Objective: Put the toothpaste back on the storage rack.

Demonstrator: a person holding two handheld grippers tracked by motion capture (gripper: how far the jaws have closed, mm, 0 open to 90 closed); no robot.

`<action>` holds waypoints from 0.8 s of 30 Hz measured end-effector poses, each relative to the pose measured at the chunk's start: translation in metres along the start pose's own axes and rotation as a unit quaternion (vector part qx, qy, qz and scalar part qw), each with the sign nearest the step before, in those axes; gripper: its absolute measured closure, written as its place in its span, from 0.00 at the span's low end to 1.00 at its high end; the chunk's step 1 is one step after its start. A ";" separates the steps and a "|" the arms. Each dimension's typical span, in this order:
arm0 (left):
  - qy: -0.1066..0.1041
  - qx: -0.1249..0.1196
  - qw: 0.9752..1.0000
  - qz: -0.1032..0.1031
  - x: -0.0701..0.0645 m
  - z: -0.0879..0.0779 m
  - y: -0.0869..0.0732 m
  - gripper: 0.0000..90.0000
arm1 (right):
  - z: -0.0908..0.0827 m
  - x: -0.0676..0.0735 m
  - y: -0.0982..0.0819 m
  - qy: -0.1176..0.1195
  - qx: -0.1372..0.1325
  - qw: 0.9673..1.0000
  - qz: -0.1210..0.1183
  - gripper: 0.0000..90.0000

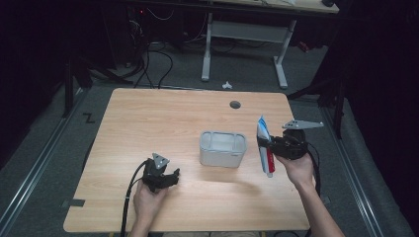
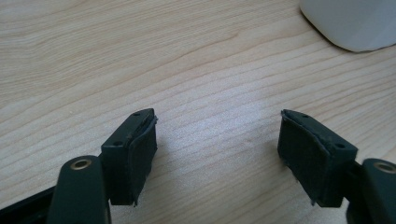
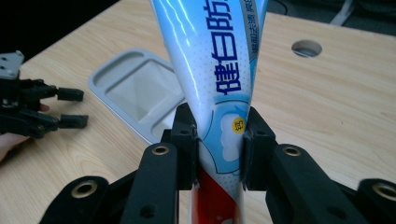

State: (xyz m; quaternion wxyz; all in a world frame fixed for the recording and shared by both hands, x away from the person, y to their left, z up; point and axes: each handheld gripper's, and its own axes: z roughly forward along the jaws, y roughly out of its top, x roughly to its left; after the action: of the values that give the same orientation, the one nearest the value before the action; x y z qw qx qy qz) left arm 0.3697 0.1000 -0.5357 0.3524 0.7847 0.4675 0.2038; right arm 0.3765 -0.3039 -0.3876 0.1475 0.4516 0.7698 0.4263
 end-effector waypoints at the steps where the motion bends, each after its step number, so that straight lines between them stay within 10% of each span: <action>1: 0.000 0.000 1.000 0.000 0.000 0.000 0.000 0.32 | -0.001 0.001 0.001 0.002 -0.005 1.000 -0.002 0.79; 24: 0.000 0.000 1.000 0.001 0.000 0.000 0.000 0.32 | -0.006 0.020 0.032 0.024 -0.053 0.998 -0.027 0.79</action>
State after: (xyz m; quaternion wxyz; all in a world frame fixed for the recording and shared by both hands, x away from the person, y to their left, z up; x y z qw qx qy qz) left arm 0.3696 0.1000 -0.5357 0.3525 0.7850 0.4670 0.2038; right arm 0.3801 -0.2831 -0.3560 0.1642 0.4114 0.7617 0.4729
